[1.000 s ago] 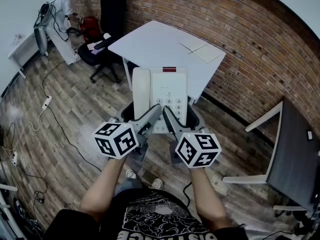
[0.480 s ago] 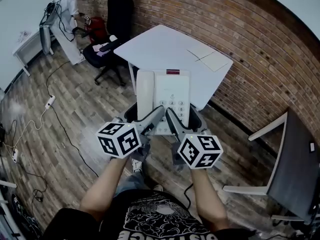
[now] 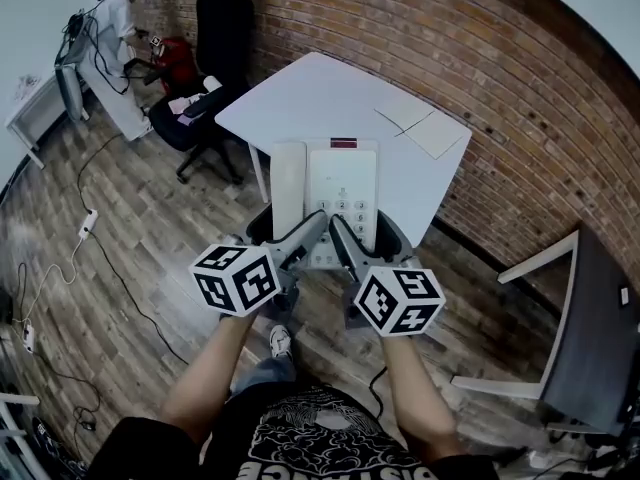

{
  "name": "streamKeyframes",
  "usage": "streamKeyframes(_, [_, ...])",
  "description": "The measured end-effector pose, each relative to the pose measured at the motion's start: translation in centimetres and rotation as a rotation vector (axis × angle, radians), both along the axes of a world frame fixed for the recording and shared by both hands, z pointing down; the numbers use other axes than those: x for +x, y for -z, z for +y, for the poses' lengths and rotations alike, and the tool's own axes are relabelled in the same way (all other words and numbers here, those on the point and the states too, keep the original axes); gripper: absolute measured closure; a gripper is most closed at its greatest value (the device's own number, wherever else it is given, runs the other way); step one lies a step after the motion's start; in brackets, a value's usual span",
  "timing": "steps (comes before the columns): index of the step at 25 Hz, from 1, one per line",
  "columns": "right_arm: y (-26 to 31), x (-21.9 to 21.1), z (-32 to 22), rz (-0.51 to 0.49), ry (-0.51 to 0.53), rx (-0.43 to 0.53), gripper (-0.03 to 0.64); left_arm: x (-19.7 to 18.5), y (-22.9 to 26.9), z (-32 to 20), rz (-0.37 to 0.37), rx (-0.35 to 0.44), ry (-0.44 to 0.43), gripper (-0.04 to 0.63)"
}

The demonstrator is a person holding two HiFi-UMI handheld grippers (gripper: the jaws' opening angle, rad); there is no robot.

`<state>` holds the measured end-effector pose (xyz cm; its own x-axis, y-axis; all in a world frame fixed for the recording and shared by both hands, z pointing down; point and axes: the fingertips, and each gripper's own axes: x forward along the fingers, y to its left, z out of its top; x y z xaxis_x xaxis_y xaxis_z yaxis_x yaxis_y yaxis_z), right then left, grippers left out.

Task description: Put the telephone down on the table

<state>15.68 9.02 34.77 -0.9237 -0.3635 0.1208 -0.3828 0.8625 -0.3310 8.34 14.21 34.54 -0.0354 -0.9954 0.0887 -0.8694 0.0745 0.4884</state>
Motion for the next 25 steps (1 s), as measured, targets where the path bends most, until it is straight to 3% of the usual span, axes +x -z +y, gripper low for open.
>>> streamKeyframes(14, [0.0,-11.6,-3.0,0.025,-0.058,-0.014,0.305,-11.9,-0.1,-3.5,0.024,-0.006,-0.061,0.209])
streamKeyframes(25, [-0.6,-16.1,-4.4,0.033,-0.084,-0.009,0.305,-16.5,-0.7,-5.0,0.035,0.0,-0.085,0.209])
